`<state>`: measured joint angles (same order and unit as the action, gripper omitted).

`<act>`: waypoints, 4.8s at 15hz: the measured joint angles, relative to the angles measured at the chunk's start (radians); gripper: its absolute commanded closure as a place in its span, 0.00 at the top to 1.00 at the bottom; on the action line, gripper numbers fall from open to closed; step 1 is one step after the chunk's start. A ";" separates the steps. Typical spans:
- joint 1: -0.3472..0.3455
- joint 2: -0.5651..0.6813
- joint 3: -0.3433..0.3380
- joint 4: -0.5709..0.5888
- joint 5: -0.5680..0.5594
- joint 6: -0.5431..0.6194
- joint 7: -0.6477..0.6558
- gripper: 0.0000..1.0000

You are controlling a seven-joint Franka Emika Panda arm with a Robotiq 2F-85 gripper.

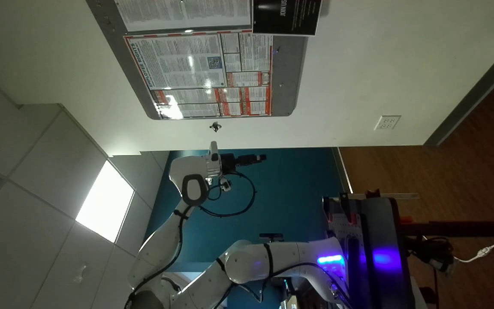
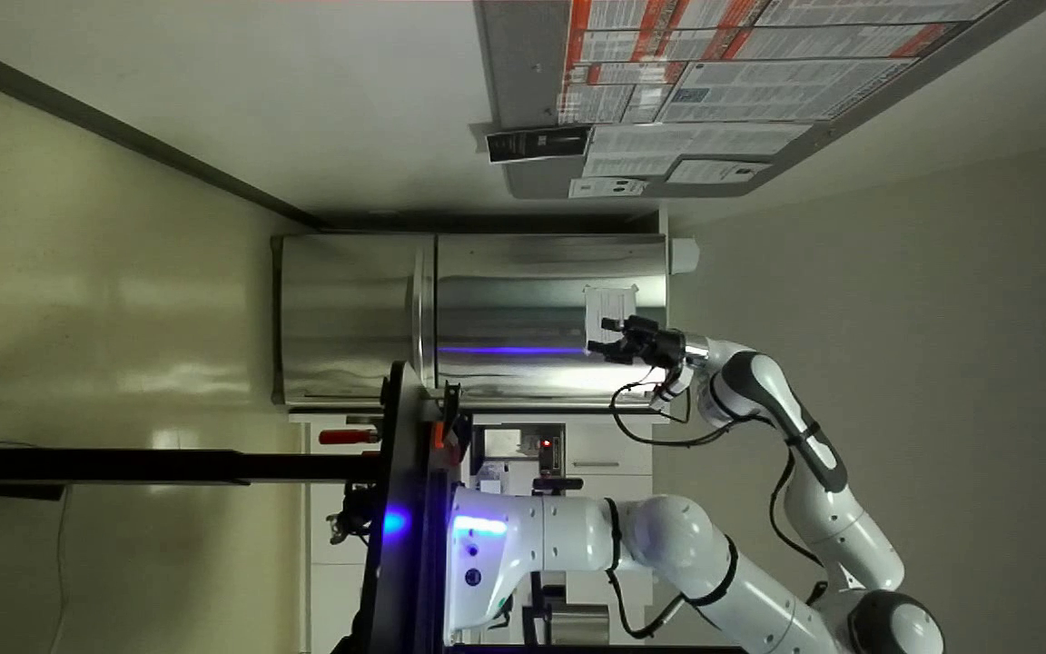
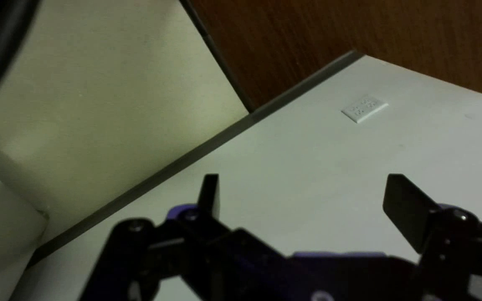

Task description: Pull out the pin from the board

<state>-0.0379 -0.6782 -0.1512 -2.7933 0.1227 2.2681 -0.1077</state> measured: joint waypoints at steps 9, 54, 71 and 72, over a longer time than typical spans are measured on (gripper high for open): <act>0.081 0.170 -0.056 0.110 0.455 0.109 0.039 1.00; -0.018 0.701 0.070 0.484 1.995 0.127 -0.986 1.00; 0.044 1.103 0.077 0.869 2.163 0.120 -1.051 1.00; 0.044 1.132 0.072 0.899 2.167 0.121 -1.051 1.00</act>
<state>0.0065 0.4539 -0.0788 -1.8947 2.2899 2.3886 -1.1587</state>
